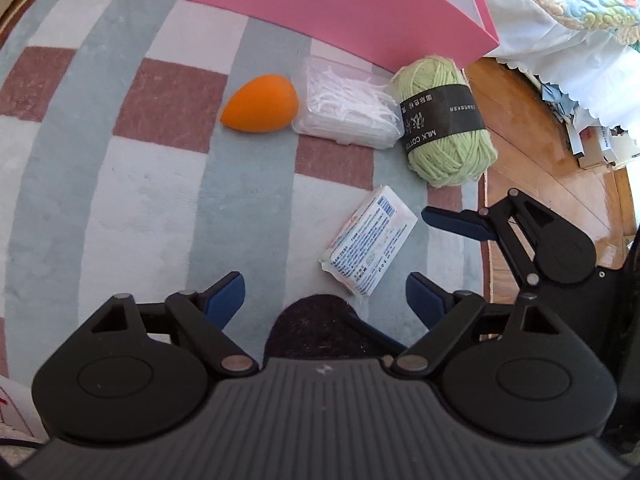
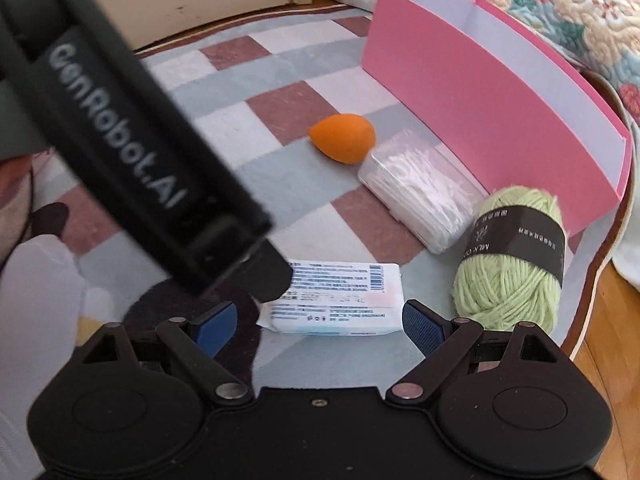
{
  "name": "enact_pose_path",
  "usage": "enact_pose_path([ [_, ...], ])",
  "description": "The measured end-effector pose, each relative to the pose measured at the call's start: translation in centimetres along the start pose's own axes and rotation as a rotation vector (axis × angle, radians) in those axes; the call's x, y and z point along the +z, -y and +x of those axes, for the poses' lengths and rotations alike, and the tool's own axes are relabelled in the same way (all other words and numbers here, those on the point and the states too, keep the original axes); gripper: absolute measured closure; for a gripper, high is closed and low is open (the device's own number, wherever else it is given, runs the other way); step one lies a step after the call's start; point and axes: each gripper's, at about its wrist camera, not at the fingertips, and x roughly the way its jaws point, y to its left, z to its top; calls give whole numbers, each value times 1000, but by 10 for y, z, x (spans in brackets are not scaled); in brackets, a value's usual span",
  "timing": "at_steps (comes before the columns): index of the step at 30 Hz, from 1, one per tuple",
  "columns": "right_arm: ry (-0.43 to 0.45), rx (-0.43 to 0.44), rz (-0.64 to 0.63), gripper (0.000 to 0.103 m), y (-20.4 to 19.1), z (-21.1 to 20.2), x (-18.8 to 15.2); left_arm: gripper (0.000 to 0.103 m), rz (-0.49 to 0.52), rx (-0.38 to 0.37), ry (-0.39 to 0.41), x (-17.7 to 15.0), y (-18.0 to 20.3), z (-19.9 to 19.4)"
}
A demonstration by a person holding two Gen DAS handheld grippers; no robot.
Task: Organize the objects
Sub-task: 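Close the left gripper on the white wet-wipes pack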
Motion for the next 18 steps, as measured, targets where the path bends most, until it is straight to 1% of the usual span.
enact_pose_path([
  [2, 10, -21, -7, 11, -1, 2, -2, 31, -15, -14, -8, -1, -2, 5],
  [4, 14, -26, -11, 11, 1, 3, -4, 38, -20, -15, -12, -2, -4, 9],
  [6, 10, -26, -1, 11, 4, 5, -6, 40, -10, -11, -19, -4, -5, 13],
  [9, 7, -1, 35, 11, 9, 7, -8, 48, 15, -10, -13, -8, -5, 17],
  [11, 6, 1, 32, 11, 11, 9, -9, 53, 21, -11, -15, -10, -6, 21],
  [14, 8, 5, 30, 11, 13, 13, -10, 57, 2, -45, -19, -9, -8, 24],
  [15, 11, 10, 33, 11, 14, 14, -11, 59, -4, -57, -19, -9, -8, 25],
  [16, 13, 17, 36, 11, 15, 15, -12, 65, -7, -69, -19, -9, -9, 25],
  [18, 18, 28, 38, 11, 17, 17, -13, 67, -9, -78, -17, -9, -8, 27],
])
